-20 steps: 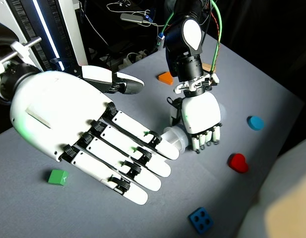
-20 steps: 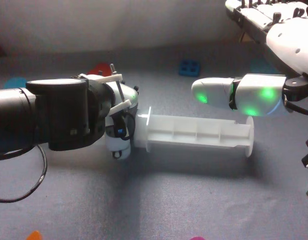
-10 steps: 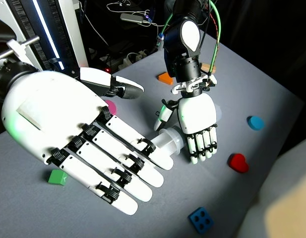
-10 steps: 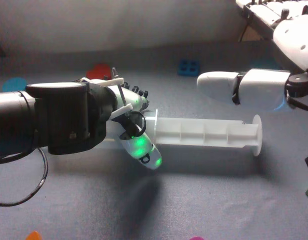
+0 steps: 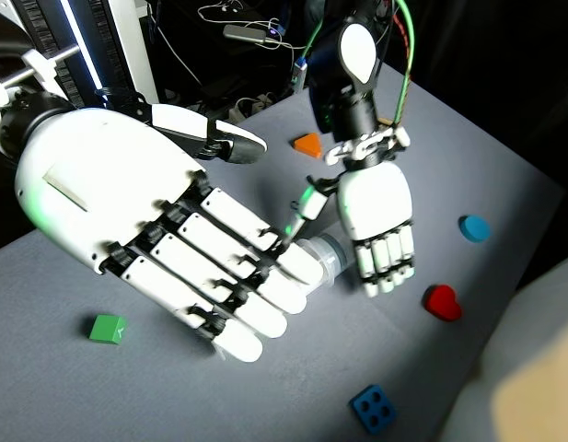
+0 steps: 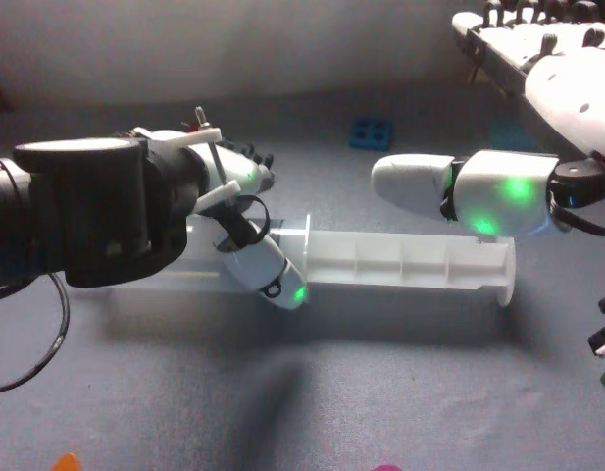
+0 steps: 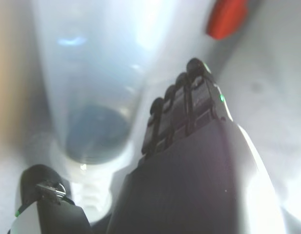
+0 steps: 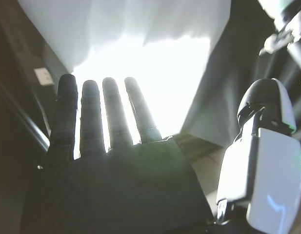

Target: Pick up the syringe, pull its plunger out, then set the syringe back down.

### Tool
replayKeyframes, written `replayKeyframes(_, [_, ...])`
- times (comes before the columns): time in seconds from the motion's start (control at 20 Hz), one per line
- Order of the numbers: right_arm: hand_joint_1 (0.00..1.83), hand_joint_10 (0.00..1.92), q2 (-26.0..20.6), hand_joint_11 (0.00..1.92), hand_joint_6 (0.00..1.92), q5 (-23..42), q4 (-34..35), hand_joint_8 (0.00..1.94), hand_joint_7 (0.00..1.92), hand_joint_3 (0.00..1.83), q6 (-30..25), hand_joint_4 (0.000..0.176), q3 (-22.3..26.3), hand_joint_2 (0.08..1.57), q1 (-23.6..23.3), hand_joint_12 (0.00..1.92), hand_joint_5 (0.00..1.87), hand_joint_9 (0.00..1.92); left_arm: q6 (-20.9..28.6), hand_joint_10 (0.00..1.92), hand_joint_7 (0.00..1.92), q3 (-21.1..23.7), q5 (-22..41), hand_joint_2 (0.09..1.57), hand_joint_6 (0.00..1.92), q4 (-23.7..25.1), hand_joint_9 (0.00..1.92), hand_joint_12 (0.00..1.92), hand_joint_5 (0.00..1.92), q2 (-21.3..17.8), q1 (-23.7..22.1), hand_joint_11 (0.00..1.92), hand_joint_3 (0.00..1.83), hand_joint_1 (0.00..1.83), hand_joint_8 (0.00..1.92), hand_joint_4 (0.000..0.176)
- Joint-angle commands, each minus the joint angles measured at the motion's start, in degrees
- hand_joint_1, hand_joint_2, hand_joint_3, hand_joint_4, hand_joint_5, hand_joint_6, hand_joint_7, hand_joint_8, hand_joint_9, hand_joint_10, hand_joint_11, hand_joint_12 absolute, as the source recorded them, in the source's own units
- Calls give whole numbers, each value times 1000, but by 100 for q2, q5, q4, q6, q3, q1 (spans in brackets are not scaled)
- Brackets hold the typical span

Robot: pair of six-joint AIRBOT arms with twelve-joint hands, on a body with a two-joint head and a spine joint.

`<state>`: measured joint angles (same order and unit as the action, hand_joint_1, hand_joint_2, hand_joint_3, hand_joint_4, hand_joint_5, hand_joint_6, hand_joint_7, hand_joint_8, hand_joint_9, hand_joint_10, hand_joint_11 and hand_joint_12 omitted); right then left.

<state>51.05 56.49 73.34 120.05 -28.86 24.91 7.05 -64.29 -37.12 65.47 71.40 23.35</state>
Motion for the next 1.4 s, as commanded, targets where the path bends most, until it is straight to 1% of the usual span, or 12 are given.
replayKeyframes(0.0, [51,0,-5,0,0,418,-496,0,0,8,-19,7,56,881,-98,286,0,0,-56,0,0,17,4,867,0,290,0,150,0,-47,-97,0,0,356,0,0])
replayKeyframes(0.15, [51,0,-48,0,0,506,-424,0,0,7,-12,7,281,881,-179,287,0,0,-65,0,0,147,3,869,0,497,0,143,0,-185,-268,0,0,370,0,0])
replayKeyframes(0.25, [52,0,-72,0,0,562,-381,0,0,7,33,7,429,882,-266,286,0,0,69,0,0,329,-14,870,0,901,0,140,0,-352,-432,0,1,377,0,0])
replayKeyframes(0.35, [53,0,-96,0,0,569,-381,0,0,7,92,8,524,882,-331,284,0,0,1153,0,0,661,-353,873,1,1895,0,137,3,-601,-496,0,2,385,0,0])
replayKeyframes(0.6, [52,0,-102,0,0,714,-339,0,0,6,595,7,571,882,-346,282,0,0,1654,0,0,1241,-717,861,0,2815,0,136,3,-1043,-646,0,0,438,0,0])
replayKeyframes(0.75, [52,0,-95,0,0,957,-330,0,0,6,1206,7,584,882,-310,281,0,0,1839,0,0,1494,-858,862,0,3140,0,141,2,-1185,-607,0,0,473,0,0])
replayKeyframes(0.95, [89,0,-149,0,0,827,-301,0,0,1,1147,7,589,878,-245,315,0,0,1994,0,0,1814,-1063,885,1,3178,0,165,4,-1364,-524,0,7,497,0,0])
replayKeyframes(1.1, [124,0,-138,0,0,599,-166,0,0,0,1041,7,590,874,-382,326,0,0,2003,0,0,1844,-1154,909,1,3095,0,166,4,-1381,-502,0,15,564,0,0])
replayKeyframes(1.2, [245,0,-131,0,0,532,-142,0,0,3,849,7,589,884,-437,327,0,0,2003,0,0,1834,-1154,951,0,3084,0,160,0,-1384,-507,0,27,713,0,0])
replayKeyframes(1.25, [749,12,-133,0,7,486,-139,4,92,15,822,0,589,997,-459,591,64,88,2003,3,0,1836,-1157,1042,1,3080,26,155,18,-1385,-508,0,14,1071,0,0])
replayKeyframes(1.3, [910,36,-140,28,25,370,-138,22,321,8,690,0,587,1023,-489,917,236,281,2003,8,191,1837,-1179,1073,4,3046,221,425,158,-1382,-502,0,4,1152,5,0])
replayKeyframes(1.35, [992,243,-157,259,39,196,-138,125,609,3,440,0,587,1035,-521,1126,475,562,2004,179,423,1844,-1226,1103,60,3029,428,866,437,-1376,-493,26,14,1186,203,0])
